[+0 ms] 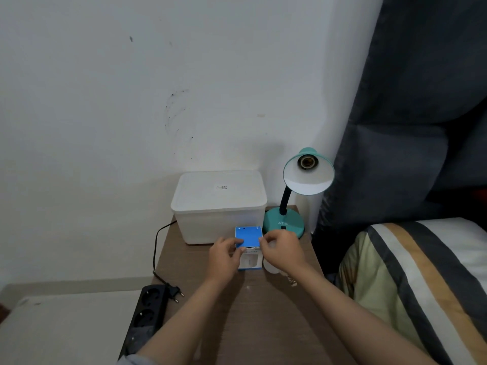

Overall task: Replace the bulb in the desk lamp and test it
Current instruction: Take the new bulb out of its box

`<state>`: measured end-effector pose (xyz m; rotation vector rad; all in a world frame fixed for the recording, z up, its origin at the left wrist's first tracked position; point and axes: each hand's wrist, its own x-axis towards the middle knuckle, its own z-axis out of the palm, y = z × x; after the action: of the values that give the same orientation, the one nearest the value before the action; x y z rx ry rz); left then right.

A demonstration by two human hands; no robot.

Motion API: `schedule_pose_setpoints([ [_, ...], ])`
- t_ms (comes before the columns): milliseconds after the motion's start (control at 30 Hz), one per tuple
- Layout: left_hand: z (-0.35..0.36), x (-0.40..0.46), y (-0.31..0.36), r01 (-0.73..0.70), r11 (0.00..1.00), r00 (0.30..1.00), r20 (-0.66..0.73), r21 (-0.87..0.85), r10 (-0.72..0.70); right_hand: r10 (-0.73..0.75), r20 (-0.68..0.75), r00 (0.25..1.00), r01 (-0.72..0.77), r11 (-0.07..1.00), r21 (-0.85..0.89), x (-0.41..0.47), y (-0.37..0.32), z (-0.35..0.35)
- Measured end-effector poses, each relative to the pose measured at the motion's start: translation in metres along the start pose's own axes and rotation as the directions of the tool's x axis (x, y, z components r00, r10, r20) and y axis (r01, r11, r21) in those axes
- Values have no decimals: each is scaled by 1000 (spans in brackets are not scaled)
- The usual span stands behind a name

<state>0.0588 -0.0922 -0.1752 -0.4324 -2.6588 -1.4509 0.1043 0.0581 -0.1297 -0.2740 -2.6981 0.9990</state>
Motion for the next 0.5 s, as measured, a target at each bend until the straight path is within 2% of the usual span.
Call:
schedule_pose_setpoints([
  [133,-1,-1,2,6,1000,1000,15,11,-6,163,-58,985,-145,960,237,-4,1,-16],
  [200,-2,0,5,-7,1000,1000,9,17,7,234,-47,971,-195,891,410,-3,2,-26],
  [300,-8,4,17,-46,999,999,-11,16,46,299,52,953,-270,754,599,0,0,-47],
  [400,-17,13,40,-105,994,994,-27,-7,105,250,212,945,-319,548,773,-4,-8,-78],
  [500,-25,24,70,-191,980,980,-70,-48,188,188,212,959,-278,481,831,-8,-10,-103],
])
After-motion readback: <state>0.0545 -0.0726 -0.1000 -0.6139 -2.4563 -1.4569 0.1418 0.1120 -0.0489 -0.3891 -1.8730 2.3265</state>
